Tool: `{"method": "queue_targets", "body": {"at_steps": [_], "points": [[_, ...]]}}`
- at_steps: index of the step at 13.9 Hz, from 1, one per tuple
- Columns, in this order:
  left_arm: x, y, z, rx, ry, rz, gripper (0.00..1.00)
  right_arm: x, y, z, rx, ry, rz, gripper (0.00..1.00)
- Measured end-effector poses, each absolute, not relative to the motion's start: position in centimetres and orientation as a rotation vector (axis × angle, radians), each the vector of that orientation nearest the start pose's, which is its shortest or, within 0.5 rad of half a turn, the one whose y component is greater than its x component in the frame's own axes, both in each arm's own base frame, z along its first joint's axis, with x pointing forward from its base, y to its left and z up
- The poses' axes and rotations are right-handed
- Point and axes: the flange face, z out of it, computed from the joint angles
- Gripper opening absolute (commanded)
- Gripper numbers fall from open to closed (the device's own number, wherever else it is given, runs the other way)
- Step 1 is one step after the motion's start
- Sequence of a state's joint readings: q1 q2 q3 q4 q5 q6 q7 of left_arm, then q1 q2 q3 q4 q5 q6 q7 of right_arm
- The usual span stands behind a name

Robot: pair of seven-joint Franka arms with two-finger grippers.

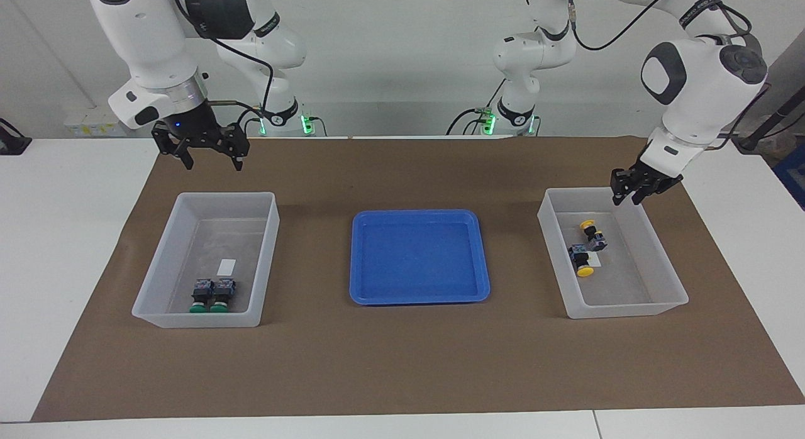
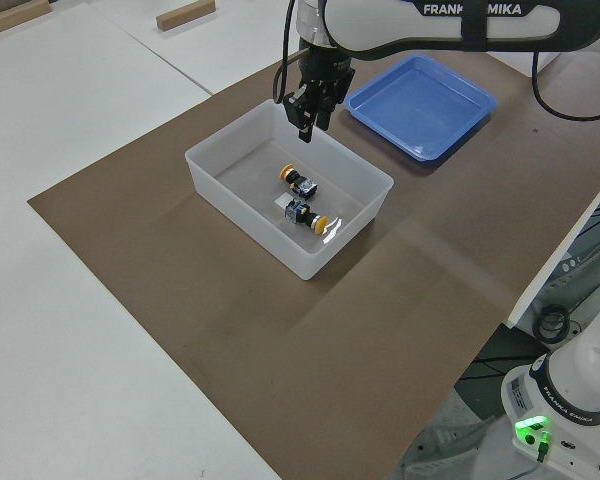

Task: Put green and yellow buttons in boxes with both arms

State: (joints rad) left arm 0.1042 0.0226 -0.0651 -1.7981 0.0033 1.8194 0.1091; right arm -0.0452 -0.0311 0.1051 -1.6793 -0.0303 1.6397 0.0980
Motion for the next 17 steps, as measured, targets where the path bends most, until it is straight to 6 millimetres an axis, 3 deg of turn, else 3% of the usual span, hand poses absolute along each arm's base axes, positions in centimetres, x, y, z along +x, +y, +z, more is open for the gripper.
{"method": "queue_targets", "body": {"at_steps": [1, 5, 7, 13, 17], "points": [[56.9, 1.9, 53.4, -3.138, 0.122, 0.013, 0.48, 54.8, 3.1, 59.6, -3.175, 0.058, 0.01, 1.0], [55.9, 0.8, 57.4, -3.138, 0.149, 0.066, 0.73, 54.8, 3.1, 59.6, -3.175, 0.06, 0.01, 1.0], [54.9, 0.5, 59.6, -3.135, 0.156, 0.042, 0.98, 54.8, 3.1, 59.6, -3.174, 0.061, 0.01, 1.0], [51.9, -0.7, 64.0, -3.123, 0.18, -0.025, 1.0, 54.8, 3.1, 59.6, -3.174, 0.061, 0.01, 1.0], [51.3, -2.0, 65.0, -3.116, 0.211, -0.054, 1.0, 54.8, 3.1, 59.6, -3.167, 0.062, 0.012, 1.0]]}}
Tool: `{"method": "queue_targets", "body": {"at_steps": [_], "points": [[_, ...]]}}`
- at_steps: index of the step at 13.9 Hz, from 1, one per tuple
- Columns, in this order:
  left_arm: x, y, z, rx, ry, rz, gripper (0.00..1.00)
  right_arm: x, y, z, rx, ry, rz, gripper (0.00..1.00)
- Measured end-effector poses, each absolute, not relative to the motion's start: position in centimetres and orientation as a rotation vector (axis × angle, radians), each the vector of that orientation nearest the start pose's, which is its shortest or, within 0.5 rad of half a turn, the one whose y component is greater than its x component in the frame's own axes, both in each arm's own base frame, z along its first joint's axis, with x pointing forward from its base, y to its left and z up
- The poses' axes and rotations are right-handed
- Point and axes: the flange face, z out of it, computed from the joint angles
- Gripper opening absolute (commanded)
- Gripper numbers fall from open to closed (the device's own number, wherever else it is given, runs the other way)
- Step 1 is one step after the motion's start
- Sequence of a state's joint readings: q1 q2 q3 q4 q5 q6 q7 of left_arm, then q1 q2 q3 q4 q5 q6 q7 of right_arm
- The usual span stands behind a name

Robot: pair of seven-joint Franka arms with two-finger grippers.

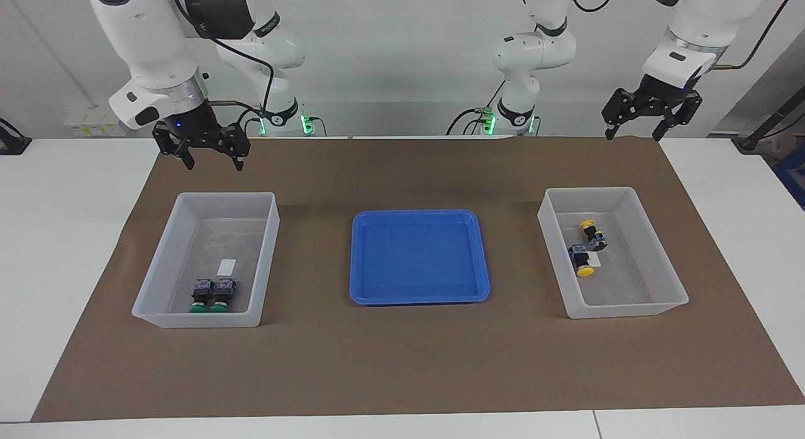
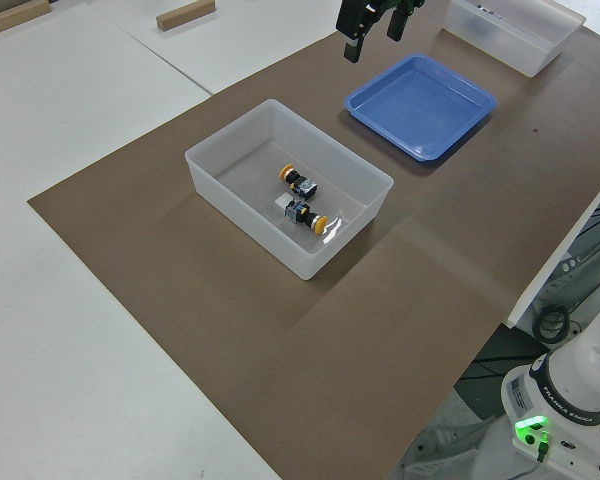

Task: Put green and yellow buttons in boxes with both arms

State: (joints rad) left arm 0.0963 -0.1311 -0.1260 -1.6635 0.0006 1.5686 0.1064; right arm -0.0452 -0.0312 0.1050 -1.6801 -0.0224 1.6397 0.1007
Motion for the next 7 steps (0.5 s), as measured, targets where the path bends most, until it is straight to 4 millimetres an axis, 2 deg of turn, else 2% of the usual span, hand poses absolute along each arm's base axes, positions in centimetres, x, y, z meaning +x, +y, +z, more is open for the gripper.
{"method": "queue_targets", "body": {"at_steps": [7], "points": [[51.27, -2.09, 64.74, -3.116, 0.214, -0.046, 1.0, 54.8, 3.15, 59.58, -3.166, 0.085, 0.011, 1.0]]}}
